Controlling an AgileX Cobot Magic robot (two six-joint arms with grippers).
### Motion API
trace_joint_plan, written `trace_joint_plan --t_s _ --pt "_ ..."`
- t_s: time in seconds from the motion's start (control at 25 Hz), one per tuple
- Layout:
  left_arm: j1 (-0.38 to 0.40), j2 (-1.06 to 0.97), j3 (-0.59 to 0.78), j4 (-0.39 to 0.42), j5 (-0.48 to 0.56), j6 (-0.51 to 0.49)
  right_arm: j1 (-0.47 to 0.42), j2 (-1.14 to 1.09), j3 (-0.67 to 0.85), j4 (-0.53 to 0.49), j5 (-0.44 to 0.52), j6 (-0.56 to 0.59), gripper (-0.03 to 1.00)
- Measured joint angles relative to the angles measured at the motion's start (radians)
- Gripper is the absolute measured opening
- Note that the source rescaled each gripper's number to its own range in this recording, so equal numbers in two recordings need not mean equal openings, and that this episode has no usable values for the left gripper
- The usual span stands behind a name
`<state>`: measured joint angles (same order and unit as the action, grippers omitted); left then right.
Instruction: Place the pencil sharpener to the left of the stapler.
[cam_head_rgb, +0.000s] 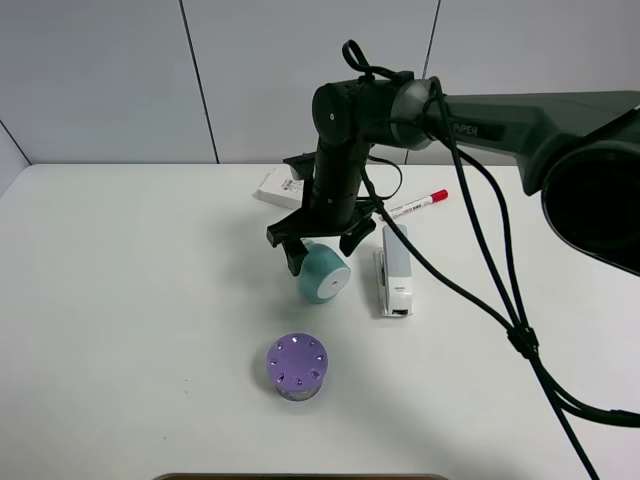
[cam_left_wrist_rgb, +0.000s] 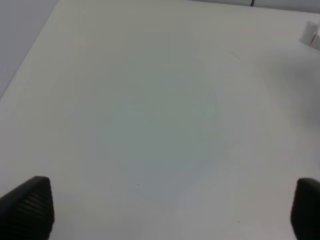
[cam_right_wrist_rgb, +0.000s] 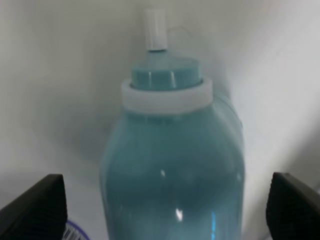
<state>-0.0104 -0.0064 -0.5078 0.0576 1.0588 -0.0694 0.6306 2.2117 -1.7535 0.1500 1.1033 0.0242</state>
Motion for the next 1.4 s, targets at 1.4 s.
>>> trace_joint_plan --t_s 1.4 --pt "0.0 0.0 0.0 0.0 0.0 0.0 0.001 -0.761 0.0 -0.15 0.117 0.038 0.68"
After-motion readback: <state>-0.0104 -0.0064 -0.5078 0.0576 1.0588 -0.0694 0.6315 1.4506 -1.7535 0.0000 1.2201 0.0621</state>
